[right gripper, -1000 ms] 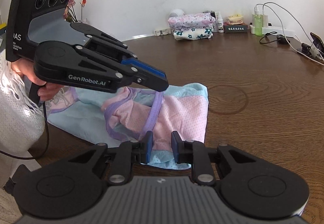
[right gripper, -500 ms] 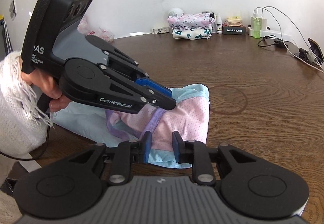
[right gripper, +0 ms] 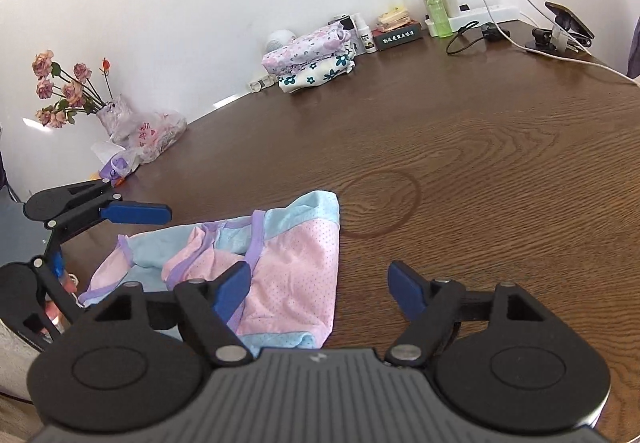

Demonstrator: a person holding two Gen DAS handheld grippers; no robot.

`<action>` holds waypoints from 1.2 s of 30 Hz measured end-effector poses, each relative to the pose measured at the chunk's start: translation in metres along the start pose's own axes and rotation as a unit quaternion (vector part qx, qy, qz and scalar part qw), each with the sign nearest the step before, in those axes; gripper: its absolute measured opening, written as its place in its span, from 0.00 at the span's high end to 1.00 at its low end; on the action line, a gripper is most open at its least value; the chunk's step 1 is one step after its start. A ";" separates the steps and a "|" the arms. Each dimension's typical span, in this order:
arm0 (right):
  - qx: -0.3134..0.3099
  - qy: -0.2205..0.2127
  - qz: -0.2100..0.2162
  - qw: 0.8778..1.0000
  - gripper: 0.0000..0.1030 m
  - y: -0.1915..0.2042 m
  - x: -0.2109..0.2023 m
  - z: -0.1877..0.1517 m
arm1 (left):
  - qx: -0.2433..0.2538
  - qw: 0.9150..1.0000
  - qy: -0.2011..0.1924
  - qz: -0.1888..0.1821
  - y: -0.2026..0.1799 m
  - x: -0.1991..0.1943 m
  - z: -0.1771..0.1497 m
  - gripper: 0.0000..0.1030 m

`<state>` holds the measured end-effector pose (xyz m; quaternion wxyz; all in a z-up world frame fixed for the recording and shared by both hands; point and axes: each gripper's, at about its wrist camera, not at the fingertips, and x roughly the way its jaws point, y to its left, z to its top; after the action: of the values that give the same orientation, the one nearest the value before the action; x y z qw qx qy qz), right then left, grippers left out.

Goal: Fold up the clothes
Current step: 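Grasp the folded garment with the right tool while the left tool holds it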

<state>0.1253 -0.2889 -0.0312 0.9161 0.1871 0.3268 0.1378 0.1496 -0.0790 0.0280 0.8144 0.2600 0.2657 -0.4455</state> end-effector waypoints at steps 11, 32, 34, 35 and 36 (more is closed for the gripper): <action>0.019 -0.025 0.006 0.999 0.43 0.001 0.021 -0.009 | 0.008 0.999 0.030 -0.030 0.010 0.046 -0.013 0.83; 0.048 -0.004 -0.032 0.998 0.95 -0.027 0.002 0.024 | -0.028 0.999 -0.026 -0.004 0.012 -0.003 -0.006 0.77; 0.001 0.008 -0.073 0.997 0.95 -0.029 -0.006 0.039 | -0.031 0.999 -0.007 0.002 0.014 0.005 -0.009 0.77; -0.022 0.013 -0.092 0.995 0.95 -0.027 -0.008 0.045 | -0.035 0.999 -0.006 -0.001 0.014 0.012 -0.008 0.77; -0.052 0.016 -0.109 0.993 0.95 -0.023 -0.011 0.050 | -0.039 0.999 -0.007 -0.004 0.013 0.019 -0.006 0.77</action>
<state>0.1531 -0.3261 0.0007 0.9289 0.1002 0.3521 0.0565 0.1685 -0.0798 0.0136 0.8238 0.2240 0.2777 -0.4405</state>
